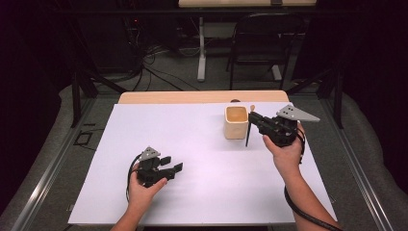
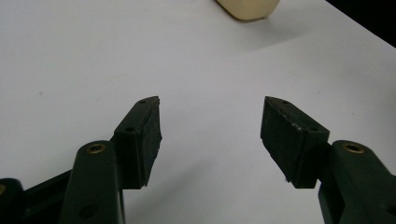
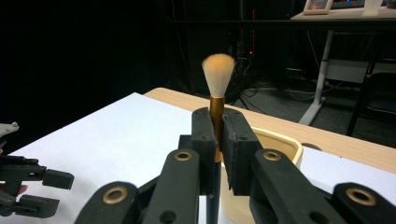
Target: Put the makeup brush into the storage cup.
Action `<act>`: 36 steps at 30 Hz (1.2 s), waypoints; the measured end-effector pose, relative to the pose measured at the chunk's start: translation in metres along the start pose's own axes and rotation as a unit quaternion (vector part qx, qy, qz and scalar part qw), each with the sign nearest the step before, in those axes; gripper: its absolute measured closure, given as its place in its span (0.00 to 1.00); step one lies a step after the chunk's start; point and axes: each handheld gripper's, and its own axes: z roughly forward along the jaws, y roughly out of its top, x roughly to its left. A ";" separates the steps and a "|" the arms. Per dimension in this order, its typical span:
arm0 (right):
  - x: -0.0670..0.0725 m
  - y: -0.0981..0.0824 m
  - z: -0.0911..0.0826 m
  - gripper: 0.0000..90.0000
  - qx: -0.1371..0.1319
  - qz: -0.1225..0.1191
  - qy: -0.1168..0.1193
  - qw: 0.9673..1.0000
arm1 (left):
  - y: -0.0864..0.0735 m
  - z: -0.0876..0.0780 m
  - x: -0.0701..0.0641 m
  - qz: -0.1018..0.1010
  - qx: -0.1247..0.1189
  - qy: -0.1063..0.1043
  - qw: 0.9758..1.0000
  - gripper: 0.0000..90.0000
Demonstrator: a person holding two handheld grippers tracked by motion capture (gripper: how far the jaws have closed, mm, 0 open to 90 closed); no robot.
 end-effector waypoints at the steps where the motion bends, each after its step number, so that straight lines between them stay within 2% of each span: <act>1: -0.001 0.001 0.000 0.93 -0.003 -0.003 0.000 1.000 | 0.000 0.000 0.000 0.001 -0.001 -0.001 1.000 0.43; 14: -0.006 0.008 0.005 0.93 -0.001 0.001 -0.003 1.000 | 0.000 0.000 0.001 -0.001 -0.002 0.003 1.000 0.43; 36: -0.019 0.026 0.010 0.93 0.005 -0.010 -0.023 1.000 | 0.000 0.000 0.002 0.000 0.000 0.002 1.000 0.43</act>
